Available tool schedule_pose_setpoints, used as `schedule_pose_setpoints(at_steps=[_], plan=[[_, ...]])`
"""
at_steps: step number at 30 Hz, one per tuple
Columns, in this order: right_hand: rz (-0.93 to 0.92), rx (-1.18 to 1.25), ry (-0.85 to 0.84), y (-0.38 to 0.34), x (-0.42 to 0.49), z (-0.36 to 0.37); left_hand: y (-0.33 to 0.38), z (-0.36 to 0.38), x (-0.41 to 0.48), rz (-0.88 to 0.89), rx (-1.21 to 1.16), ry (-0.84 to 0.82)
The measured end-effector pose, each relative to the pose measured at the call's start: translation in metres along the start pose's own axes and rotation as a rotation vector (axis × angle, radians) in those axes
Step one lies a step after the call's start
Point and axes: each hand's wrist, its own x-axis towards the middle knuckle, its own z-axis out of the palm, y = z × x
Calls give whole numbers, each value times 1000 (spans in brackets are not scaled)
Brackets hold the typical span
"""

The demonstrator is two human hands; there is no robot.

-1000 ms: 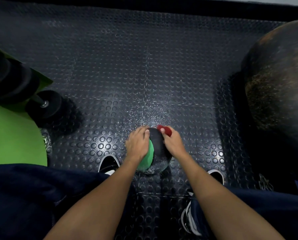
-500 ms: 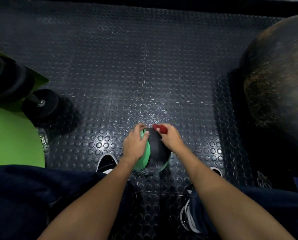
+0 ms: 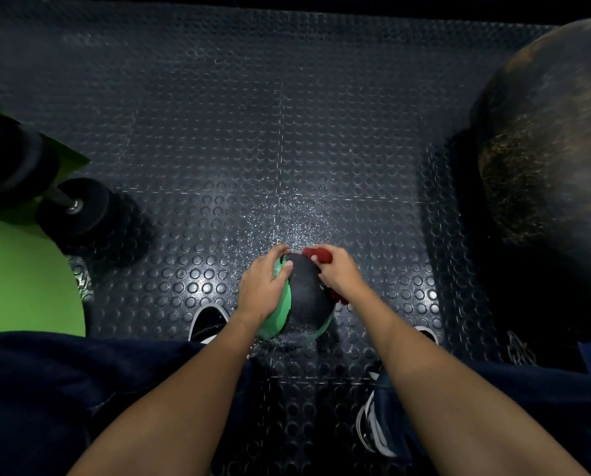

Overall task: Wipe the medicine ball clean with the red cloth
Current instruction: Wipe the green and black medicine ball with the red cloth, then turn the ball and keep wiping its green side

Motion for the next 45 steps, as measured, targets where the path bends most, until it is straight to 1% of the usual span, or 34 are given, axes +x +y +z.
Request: schedule_pose_setpoints(at_steps=[2,3,5,7,8,9,11,13,15,16,18,20,22,24,25,26,28,30,31,32,34,35,36,37,38,39,40,42,43,44,45], plan=[[117,-59,-18,0,8,-10,0,-1,0,-2,-3,-4],[146,-42,13,1,7,-16,0,-2,0,-12,-26,4],[165,112,87,-3,2,-27,-5,-6,1,-58,-103,18],[105,299,167,-5,-5,-38,-12,-13,4,-71,-195,9],[44,330,173,-8,-12,-42,-13,-17,7,-65,-204,8],[-21,311,147,-9,-16,-41,-13,-20,11,-58,-176,14],[-99,208,33,-7,-21,-30,-6,-23,18,-24,-37,11],[-185,102,-58,4,-24,-9,3,-22,18,48,136,-49],[-267,90,-31,12,-24,9,3,-22,16,96,193,-74],[-252,131,15,10,-22,13,0,-21,16,98,187,-66],[-97,187,80,5,-10,14,-3,-22,17,83,188,-49],[73,145,52,3,4,14,-1,-23,17,84,211,-46],[105,103,41,-2,15,11,-2,-24,16,84,214,-51],[8,145,99,-11,13,7,-6,-27,17,67,178,-45],[-76,177,126,-14,9,7,-10,-28,19,49,155,-37],[-159,186,117,-16,1,8,-12,-29,20,38,135,-28],[-316,81,58,-9,-15,16,-13,-31,21,24,99,-16],[-457,-53,75,7,-25,28,-13,-30,21,22,81,-3],[-451,-49,111,14,-21,32,-10,-29,21,10,79,1],[-370,-1,141,15,-15,31,-7,-28,21,-11,79,3],[-65,115,128,11,1,22,-5,-26,21,-48,59,8],[56,113,92,9,7,17,-4,-26,21,-62,38,14],[105,90,65,7,11,12,-4,-27,21,-72,16,21],[89,87,74,5,14,9,-5,-27,22,-79,-3,29],[24,120,92,-1,10,8,-6,-27,22,-83,-17,41],[-77,159,87,-6,4,8,-7,-27,23,-92,-27,56],[-194,143,59,-8,0,11,-7,-27,24,-105,-37,71],[-380,-57,-33,-4,-6,19,-6,-27,27,-167,-70,99],[-430,-108,-60,2,-5,24,-5,-27,28,-200,-96,108],[-433,-76,-72,4,-4,26,-6,-27,29,-223,-120,116],[-391,14,-65,5,-1,26,-6,-27,30,-237,-136,121]])
